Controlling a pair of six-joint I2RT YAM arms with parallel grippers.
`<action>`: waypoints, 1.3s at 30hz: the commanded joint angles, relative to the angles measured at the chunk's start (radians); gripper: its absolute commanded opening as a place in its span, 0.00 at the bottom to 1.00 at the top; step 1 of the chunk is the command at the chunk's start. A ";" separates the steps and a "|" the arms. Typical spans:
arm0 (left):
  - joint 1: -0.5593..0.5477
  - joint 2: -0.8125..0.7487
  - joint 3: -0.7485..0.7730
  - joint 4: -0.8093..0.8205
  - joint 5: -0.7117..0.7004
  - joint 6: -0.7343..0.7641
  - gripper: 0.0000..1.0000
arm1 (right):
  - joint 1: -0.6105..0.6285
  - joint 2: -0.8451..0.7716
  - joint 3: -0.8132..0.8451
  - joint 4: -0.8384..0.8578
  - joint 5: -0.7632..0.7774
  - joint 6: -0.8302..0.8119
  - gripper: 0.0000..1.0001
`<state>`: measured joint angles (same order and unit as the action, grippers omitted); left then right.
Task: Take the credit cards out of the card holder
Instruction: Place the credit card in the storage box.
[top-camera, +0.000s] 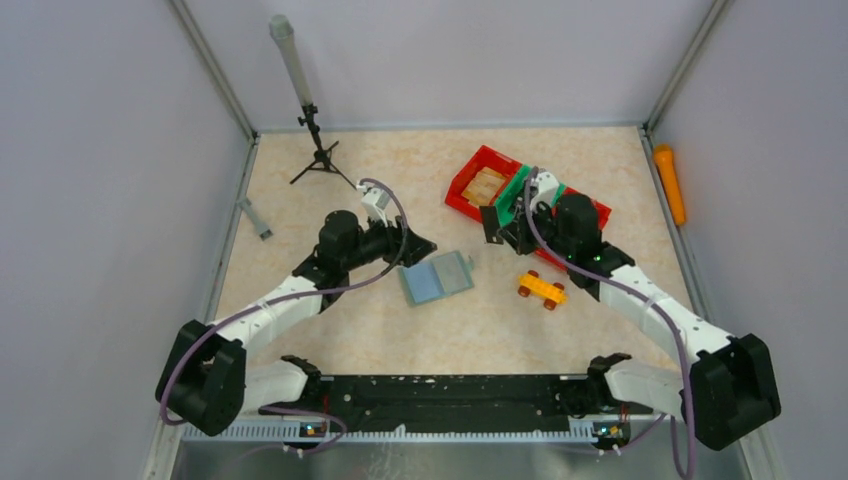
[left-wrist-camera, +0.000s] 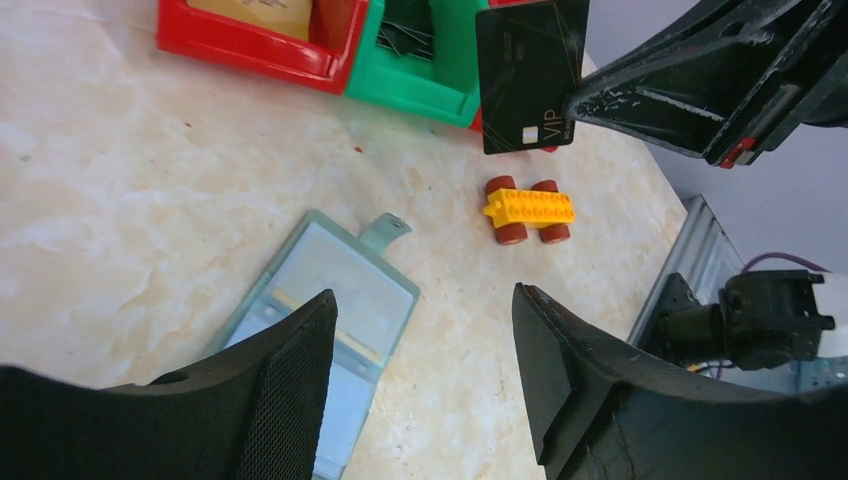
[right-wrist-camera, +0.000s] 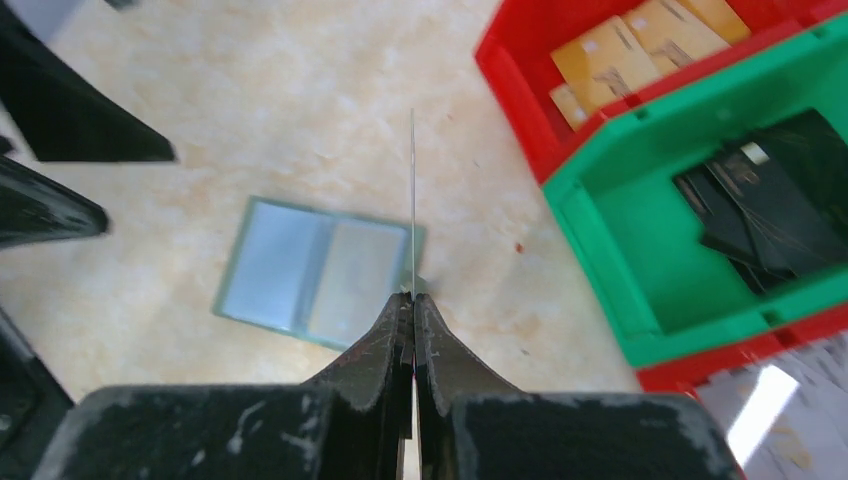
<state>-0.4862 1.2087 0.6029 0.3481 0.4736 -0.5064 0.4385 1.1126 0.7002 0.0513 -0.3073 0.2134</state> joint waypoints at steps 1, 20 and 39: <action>-0.003 -0.028 -0.010 -0.007 -0.077 0.025 0.68 | 0.006 0.016 0.122 -0.229 0.171 -0.195 0.00; -0.002 -0.023 -0.028 0.016 -0.118 0.028 0.67 | 0.000 0.497 0.787 -0.820 0.393 -0.781 0.00; -0.002 -0.003 0.004 -0.047 -0.157 0.016 0.67 | -0.037 0.690 0.817 -0.805 0.445 -0.848 0.00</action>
<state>-0.4862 1.1988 0.5758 0.2825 0.3195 -0.4915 0.4221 1.7645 1.4815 -0.7723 0.1280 -0.6182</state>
